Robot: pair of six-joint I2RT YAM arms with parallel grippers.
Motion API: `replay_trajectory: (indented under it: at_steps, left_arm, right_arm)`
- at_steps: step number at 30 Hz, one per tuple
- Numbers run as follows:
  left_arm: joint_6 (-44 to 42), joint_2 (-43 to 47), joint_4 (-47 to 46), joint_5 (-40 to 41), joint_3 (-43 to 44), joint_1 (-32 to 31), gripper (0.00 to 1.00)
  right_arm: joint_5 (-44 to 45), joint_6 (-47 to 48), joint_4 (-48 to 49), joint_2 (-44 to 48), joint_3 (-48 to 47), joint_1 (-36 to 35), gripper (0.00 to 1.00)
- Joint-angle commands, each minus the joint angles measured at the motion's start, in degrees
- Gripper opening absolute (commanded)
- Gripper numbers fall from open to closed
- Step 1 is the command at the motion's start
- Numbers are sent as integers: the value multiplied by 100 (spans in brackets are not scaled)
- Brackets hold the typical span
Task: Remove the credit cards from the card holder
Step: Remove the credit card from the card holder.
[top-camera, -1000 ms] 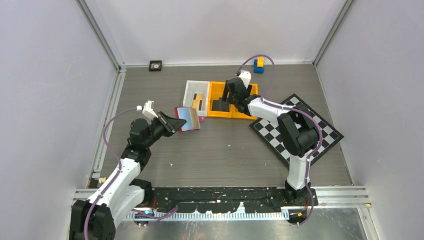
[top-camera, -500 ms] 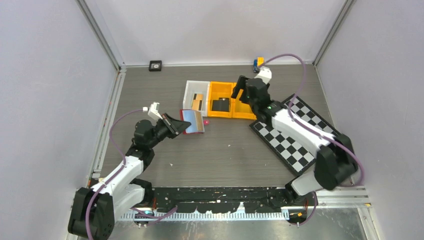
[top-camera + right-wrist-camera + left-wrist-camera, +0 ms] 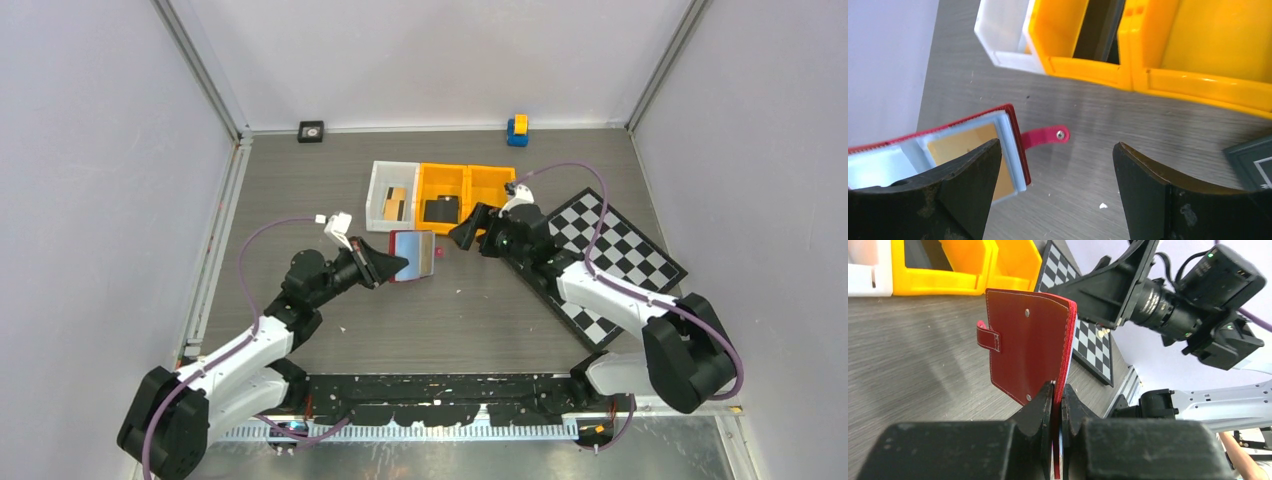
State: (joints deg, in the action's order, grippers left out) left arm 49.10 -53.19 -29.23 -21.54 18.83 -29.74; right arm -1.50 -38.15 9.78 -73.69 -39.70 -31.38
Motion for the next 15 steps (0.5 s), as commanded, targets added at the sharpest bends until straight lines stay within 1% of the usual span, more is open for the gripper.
replay_trajectory:
  at_steps: [1,4,6,11,15]
  left_arm:
    - [-87,-37,-814,17,89,1,0]
    - [-57,-87,-833,28,86,3,0]
    - [-102,16,-652,183,78,3,0]
    - [-210,569,-181,826,-76,4,0]
    - [-234,858,-74,1142,-218,3,0]
  right_arm:
    - [-879,-117,1224,-109,144,7,87]
    - [-990,-337,1866,-74,477,17,87]
    - [-993,-429,2179,-41,653,25,87]
    - [-948,-687,2375,-215,724,39,87]
    - [-941,-970,2939,-328,979,78,87]
